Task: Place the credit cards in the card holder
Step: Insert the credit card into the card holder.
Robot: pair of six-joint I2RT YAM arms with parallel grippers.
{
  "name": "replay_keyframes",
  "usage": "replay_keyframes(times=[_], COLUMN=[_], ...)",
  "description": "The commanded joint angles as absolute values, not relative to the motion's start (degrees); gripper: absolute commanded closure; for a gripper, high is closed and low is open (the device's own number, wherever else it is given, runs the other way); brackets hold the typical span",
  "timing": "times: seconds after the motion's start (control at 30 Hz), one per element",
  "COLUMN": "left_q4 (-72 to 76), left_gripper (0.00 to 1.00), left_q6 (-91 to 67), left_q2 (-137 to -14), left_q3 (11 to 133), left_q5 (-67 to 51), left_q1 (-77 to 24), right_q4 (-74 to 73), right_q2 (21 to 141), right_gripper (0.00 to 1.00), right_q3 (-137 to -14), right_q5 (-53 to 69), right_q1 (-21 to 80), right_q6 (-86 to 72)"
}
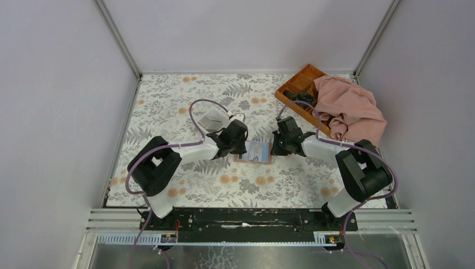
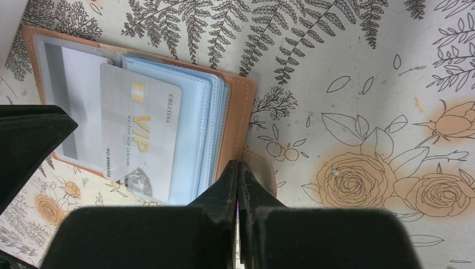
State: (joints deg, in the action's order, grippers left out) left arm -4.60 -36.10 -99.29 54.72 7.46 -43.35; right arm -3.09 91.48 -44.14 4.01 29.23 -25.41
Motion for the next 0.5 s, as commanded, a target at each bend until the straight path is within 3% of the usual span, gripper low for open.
replay_keyframes(times=[0.0,0.47], left_q4=[-5.03,-4.57], left_gripper=[0.84,0.91], left_q6=[-33.9,-32.39], left_q2=[-101.11,-104.21], left_q3=[56.92,59.34], left_q5=[8.12,5.33], left_q1=[-43.07,-45.21], right_q4=[-5.41,-5.81], right_q2=[93.85,94.95], right_gripper=[1.0,1.0], right_q3=[-45.28,-46.19], right_q5=[1.29,2.61], right_q1=[29.3,29.31], right_q6=[-24.37,-24.05])
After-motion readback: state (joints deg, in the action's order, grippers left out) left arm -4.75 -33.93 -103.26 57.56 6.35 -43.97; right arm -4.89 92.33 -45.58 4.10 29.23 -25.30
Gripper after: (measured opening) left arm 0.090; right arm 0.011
